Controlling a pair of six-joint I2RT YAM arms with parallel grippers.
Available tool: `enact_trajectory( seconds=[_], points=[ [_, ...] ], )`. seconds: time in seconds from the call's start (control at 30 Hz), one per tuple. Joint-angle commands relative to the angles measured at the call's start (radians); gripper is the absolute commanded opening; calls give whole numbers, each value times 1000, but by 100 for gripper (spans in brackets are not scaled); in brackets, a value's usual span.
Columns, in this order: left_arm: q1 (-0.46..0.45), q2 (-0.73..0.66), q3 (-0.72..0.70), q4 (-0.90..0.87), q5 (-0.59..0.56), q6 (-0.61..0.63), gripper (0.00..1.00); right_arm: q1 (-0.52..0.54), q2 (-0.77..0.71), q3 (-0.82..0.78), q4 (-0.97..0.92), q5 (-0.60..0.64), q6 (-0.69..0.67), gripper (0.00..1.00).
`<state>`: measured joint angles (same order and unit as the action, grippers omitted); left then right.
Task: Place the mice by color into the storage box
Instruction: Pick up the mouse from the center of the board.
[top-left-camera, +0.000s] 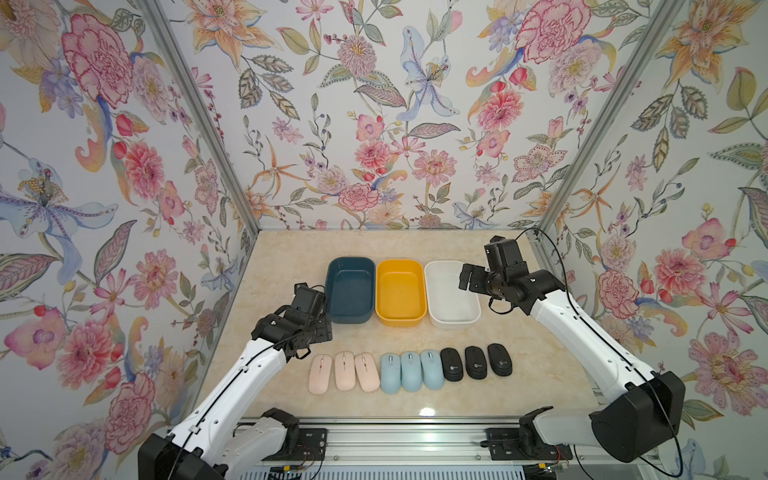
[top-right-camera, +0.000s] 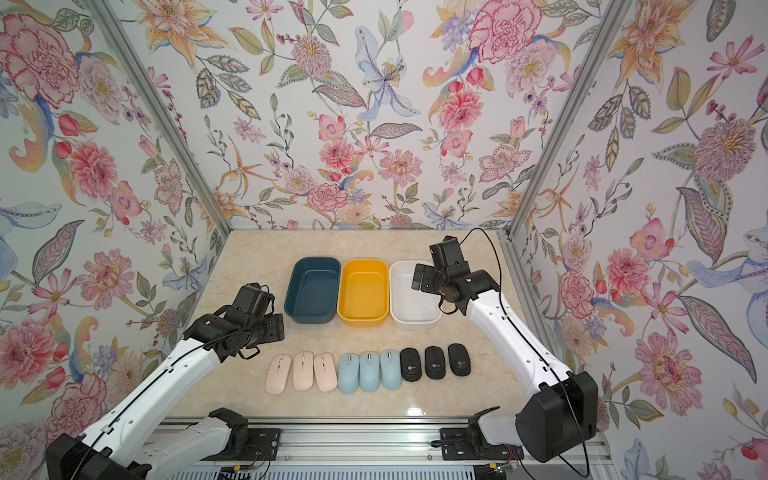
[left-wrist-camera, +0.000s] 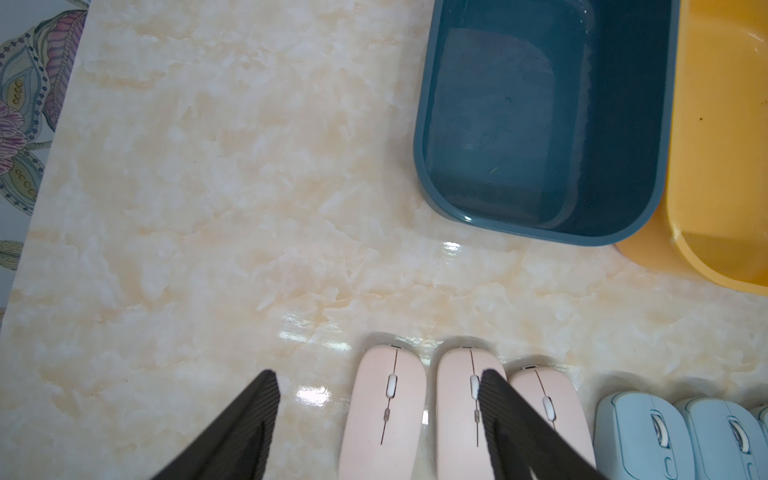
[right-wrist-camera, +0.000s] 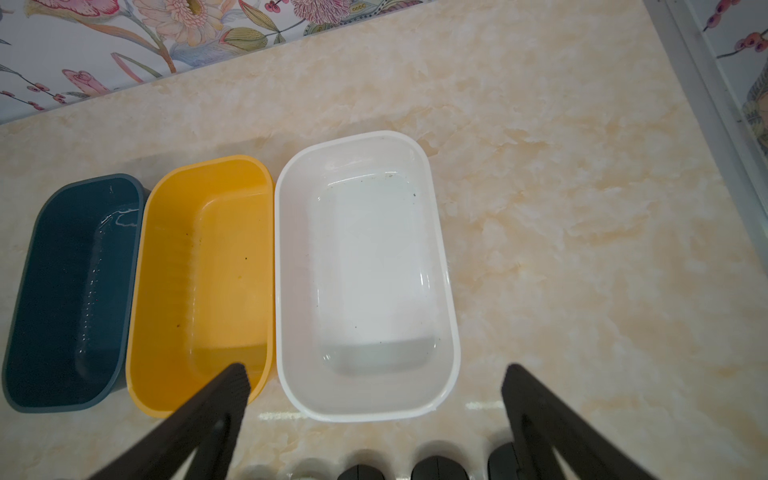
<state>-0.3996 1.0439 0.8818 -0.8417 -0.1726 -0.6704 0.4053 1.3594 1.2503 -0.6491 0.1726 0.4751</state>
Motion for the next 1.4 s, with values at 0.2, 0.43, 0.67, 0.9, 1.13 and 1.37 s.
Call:
enact_trajectory(
  seconds=[0.2, 0.43, 0.67, 0.9, 1.13, 1.37],
  points=[
    [-8, -46, -15, -101, 34, 4, 81, 51, -37, 18, -53, 11, -3, 99],
    [-14, -41, -2, -189, 145, -50, 80, 139, -36, 20, -147, -30, 0, 99],
    [-48, -14, -50, -203, 204, -189, 74, 161, -21, 7, -134, -57, 41, 99],
    [-132, 13, -149, -232, 162, -310, 72, 165, 21, 43, -143, -48, 33, 99],
    [-166, 2, -220, -208, 126, -365, 77, 175, 58, 65, -149, -53, 41, 99],
    [-168, 10, -274, -154, 165, -377, 80, 178, 99, 93, -165, -45, 42, 97]
  ],
)
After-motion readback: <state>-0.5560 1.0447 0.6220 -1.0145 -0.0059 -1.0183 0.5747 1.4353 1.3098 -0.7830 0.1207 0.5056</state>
